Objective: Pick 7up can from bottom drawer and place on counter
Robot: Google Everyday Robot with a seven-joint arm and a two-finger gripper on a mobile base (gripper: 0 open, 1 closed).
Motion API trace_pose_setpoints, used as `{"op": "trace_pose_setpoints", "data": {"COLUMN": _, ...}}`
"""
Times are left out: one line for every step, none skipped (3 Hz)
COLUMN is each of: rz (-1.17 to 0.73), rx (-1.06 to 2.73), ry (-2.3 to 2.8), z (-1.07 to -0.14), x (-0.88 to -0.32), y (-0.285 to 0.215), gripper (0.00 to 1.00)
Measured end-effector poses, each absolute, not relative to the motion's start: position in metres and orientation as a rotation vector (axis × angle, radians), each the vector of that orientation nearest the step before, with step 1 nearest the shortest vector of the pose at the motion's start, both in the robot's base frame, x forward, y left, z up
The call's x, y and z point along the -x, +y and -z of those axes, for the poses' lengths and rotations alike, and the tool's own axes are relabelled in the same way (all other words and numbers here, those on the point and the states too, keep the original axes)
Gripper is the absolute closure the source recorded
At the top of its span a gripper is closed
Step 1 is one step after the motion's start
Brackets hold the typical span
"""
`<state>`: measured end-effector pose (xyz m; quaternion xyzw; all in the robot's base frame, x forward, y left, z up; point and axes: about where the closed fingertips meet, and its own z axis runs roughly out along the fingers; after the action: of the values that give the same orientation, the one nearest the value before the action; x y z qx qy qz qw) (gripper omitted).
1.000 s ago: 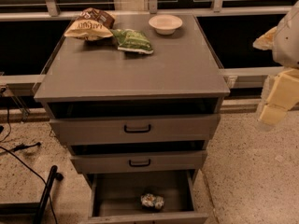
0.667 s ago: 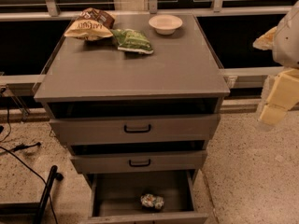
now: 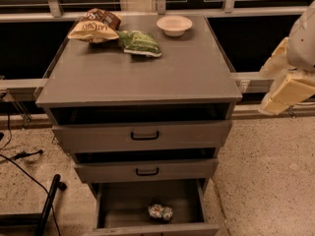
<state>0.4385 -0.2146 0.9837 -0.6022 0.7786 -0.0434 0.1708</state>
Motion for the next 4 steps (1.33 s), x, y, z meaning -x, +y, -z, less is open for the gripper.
{"op": "trace_pose_setpoints", "data": {"rz": 0.123, "rx": 1.71, "ry": 2.211, "z": -0.984, "x": -0.438, "y": -0.215, "gripper": 0.78}}
{"op": "trace_pose_setpoints", "data": {"rz": 0.123, "rx": 1.71, "ry": 2.211, "z": -0.984, "x": -0.438, "y": -0.215, "gripper": 0.99}}
{"op": "trace_pose_setpoints", "data": {"rz": 0.007, "rx": 1.651, "ry": 2.212, "z": -0.96, "x": -0.436, "y": -0.198, "gripper": 1.0}}
{"op": "trace_pose_setpoints", "data": {"rz": -0.098, "rx": 1.566, "ry": 2.228, "z": -0.929, "x": -0.436, "y": -0.181, "gripper": 1.0}}
